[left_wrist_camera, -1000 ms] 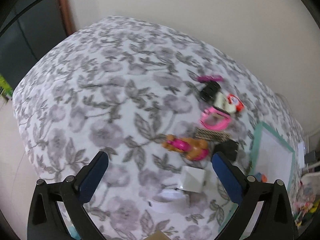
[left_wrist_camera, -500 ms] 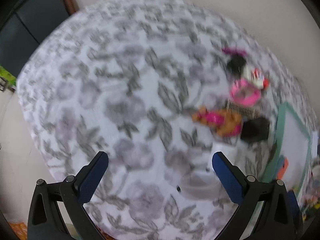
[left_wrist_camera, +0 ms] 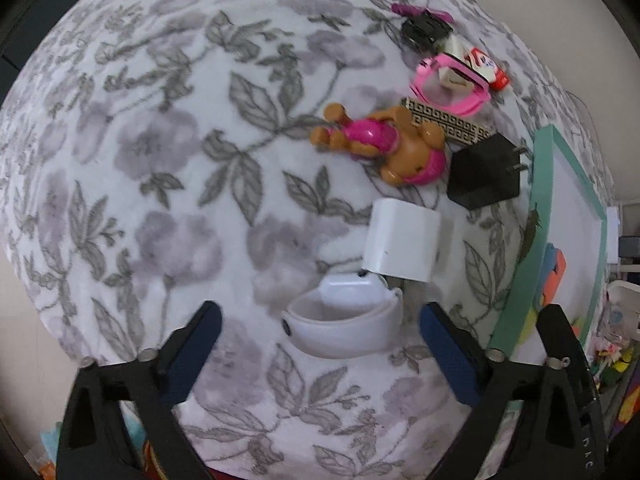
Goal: Organize rigid objects
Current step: 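Move the left tool to the white watch while the right tool approaches the white charger, then grasp the white watch with the left tool while the right tool grasps the white charger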
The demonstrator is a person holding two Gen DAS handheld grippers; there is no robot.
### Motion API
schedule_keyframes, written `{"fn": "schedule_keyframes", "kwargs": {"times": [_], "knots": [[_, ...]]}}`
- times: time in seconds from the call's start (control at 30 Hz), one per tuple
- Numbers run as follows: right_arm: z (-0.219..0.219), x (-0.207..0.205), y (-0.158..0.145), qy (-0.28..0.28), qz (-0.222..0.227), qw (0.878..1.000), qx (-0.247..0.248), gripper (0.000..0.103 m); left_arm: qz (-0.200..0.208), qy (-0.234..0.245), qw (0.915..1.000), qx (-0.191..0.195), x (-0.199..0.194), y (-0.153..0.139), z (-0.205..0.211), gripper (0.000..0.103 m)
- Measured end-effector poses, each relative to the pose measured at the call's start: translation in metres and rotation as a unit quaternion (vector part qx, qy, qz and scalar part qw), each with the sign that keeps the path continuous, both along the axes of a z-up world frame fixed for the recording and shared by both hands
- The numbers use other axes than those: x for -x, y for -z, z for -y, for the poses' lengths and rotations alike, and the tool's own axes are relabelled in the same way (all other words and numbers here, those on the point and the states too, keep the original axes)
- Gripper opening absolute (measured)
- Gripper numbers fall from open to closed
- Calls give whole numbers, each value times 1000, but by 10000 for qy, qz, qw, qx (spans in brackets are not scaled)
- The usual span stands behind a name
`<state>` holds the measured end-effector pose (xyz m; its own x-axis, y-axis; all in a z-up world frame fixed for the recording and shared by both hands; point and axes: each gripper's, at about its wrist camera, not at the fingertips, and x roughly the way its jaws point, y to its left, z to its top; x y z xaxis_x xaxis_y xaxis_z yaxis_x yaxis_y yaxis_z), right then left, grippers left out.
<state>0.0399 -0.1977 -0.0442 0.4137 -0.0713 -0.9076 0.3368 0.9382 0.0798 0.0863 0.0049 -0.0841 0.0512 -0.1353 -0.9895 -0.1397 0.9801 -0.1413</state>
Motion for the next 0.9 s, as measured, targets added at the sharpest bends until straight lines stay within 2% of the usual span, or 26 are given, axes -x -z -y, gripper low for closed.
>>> {"fn": "schedule_keyframes", "kwargs": {"times": [0.03, 0.17, 0.23, 0.4, 0.63, 0.83, 0.9], "knots": [[-1, 0, 0, -10, -2, 10000, 8, 103, -7, 16, 10000, 11, 1, 1, 2, 79], [-2, 0, 0, -15, 0, 10000, 14, 103, -50, 36, 9999, 86, 2, 4, 6, 71], [-3, -1, 0, -25, -2, 10000, 9, 103, -11, 61, 9999, 161, 2, 4, 9, 64], [-13, -5, -2, -225, 115, 9997, -48, 103, 118, 74, 9999, 7, -1, -3, 8, 63], [-32, -13, -3, -588, 291, 9978, -108, 103, 335, -593, 9976, -132, -7, -12, -24, 63], [-63, -23, 6, -1090, 281, 9935, -152, 103, 424, -1313, 9901, -267, -7, -18, -62, 63], [-72, -27, 11, -1244, 236, 9919, -131, 98, 469, -1459, 9876, -336, -7, -20, -70, 63]]}}
